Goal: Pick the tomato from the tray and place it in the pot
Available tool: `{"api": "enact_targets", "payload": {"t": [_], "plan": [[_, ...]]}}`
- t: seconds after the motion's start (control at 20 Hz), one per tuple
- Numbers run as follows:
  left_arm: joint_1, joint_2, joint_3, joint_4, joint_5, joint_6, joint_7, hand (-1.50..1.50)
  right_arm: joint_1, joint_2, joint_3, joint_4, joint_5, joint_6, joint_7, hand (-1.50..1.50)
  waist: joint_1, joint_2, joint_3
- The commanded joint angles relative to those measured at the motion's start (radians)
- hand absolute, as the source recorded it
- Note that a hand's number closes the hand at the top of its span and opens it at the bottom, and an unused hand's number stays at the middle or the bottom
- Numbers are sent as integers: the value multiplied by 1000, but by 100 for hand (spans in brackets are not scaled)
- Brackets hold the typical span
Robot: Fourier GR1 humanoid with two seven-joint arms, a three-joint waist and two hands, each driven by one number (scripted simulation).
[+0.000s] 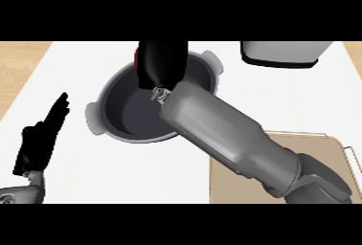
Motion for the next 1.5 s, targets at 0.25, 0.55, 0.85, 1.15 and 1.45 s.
{"api": "enact_targets", "payload": {"t": [0.25, 0.55, 0.85, 1.15, 1.45], "plan": [[-22, -19, -14, 10, -29, 19, 5, 0, -80, 8, -32, 361, -93, -158, -133, 150, 12, 11, 0], [0, -22, -12, 1, -12, 0, -17, 0, -9, 8, -113, 416, -226, -275, -244, -150, 29, 19, 1], [-35, -37, -24, 17, -37, 19, -20, 0, -16, 8, -152, 431, -351, -329, -373, -150, 44, 25, 1], [-28, -1, 10, 12, 0, -22, -12, 0, 11, 8, -204, 421, -396, -534, -542, -150, 35, 24, 2], [-7, -34, -22, 24, -32, 1, -23, 0, 19, 8, -266, 290, -535, -705, -651, -150, 27, 14, 2]]}}
